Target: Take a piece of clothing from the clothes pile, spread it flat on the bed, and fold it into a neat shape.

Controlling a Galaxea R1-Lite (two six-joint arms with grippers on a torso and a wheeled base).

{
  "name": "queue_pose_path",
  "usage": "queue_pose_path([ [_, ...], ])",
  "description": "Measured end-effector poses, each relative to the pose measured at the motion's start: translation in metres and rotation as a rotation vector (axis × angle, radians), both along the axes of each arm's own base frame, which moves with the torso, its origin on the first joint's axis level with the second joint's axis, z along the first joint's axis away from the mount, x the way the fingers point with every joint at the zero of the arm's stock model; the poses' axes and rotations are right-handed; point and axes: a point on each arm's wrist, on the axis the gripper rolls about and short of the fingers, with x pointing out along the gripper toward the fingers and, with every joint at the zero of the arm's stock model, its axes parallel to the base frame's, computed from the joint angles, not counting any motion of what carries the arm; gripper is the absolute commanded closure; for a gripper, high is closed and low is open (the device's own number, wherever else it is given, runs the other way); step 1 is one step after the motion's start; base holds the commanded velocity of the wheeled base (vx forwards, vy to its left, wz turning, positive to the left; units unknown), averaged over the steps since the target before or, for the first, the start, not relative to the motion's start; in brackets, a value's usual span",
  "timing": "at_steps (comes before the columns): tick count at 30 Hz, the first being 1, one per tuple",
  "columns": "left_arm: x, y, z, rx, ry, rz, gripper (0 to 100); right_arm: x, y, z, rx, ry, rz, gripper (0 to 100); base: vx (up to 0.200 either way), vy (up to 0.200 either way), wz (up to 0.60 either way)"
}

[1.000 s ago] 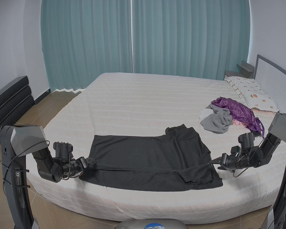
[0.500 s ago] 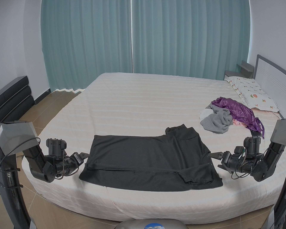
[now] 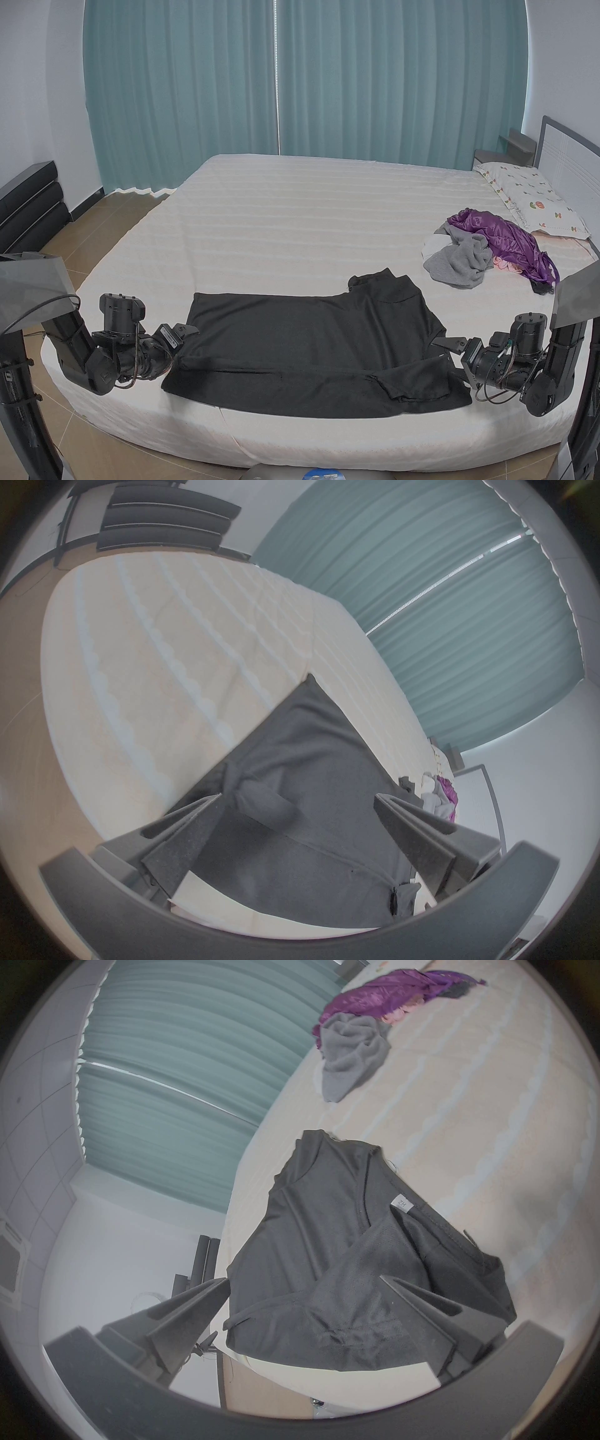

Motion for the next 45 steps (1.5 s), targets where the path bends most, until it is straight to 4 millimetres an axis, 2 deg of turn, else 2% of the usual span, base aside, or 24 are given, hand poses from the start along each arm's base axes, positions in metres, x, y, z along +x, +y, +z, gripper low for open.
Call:
queue_pose_path([
  [10, -0.016, -0.027, -0.009, 0.032, 0.116, -0.092, 0, -0.002, 0.0, -0.012, 0.021, 0.062, -0.018, 0, 0.0, 0.0, 0.0],
  [16, -0.01, -0.031, -0.014, 0.085, 0.11, -0.1, 0, -0.003, 0.0, -0.014, 0.02, 0.071, -0.019, 0, 0.0, 0.0, 0.0],
  [20, -0.004, -0.032, -0.021, 0.18, 0.104, -0.106, 0, -0.002, 0.0, -0.014, 0.018, 0.072, -0.022, 0, 0.0, 0.0, 0.0],
  [26, 0.01, -0.036, -0.025, 0.223, 0.096, -0.101, 0, -0.002, 0.0, -0.015, 0.016, 0.071, -0.024, 0, 0.0, 0.0, 0.0],
  [33, 0.04, -0.034, -0.02, 0.185, 0.032, 0.001, 0, -0.001, 0.0, -0.015, 0.016, 0.071, -0.024, 0, 0.0, 0.0, 0.0],
  [40, 0.065, -0.018, -0.015, 0.073, -0.014, 0.151, 0, -0.001, 0.001, -0.016, 0.014, 0.066, -0.019, 0, 0.0, 0.0, 0.0],
  [45, 0.075, -0.004, -0.012, 0.007, -0.044, 0.234, 0, -0.002, 0.002, -0.018, 0.014, 0.062, -0.017, 0, 0.0, 0.0, 0.0],
])
